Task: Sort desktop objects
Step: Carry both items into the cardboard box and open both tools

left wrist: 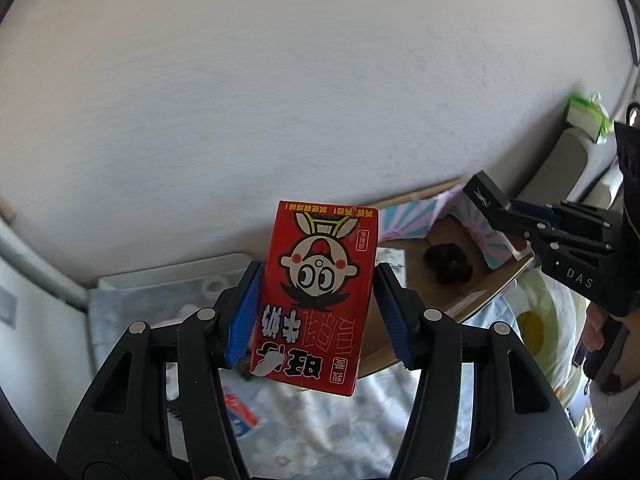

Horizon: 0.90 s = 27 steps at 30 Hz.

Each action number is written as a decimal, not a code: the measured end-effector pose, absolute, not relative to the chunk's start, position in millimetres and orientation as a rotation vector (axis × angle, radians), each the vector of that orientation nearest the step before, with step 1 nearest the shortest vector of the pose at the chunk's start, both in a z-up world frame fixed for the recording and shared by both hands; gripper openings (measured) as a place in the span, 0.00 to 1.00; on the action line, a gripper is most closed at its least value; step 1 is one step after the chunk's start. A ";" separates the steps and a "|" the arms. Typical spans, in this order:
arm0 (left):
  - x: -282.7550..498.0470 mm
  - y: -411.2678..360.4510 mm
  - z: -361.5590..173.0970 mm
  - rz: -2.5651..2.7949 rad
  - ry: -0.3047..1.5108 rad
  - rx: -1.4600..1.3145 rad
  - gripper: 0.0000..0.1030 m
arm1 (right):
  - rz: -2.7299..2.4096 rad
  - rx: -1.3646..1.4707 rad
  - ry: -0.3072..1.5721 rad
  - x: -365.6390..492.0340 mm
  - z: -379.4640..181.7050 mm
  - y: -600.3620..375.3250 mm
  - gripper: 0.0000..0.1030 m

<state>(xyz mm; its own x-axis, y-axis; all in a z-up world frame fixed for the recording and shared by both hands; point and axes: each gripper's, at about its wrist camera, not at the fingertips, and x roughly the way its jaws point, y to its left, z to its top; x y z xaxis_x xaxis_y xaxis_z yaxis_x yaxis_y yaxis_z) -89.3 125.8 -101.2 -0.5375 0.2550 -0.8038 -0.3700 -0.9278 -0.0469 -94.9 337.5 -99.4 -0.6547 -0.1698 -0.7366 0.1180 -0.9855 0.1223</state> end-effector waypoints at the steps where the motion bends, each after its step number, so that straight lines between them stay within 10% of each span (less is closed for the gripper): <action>1: -94.3 134.3 -107.8 2.464 0.186 -1.271 0.51 | -2.720 1.229 -0.093 -96.3 -101.5 343.6 0.18; 27: -126.4 230.0 -188.3 2.288 0.324 -1.463 0.51 | -2.577 1.415 -0.145 -121.3 -179.4 394.9 0.18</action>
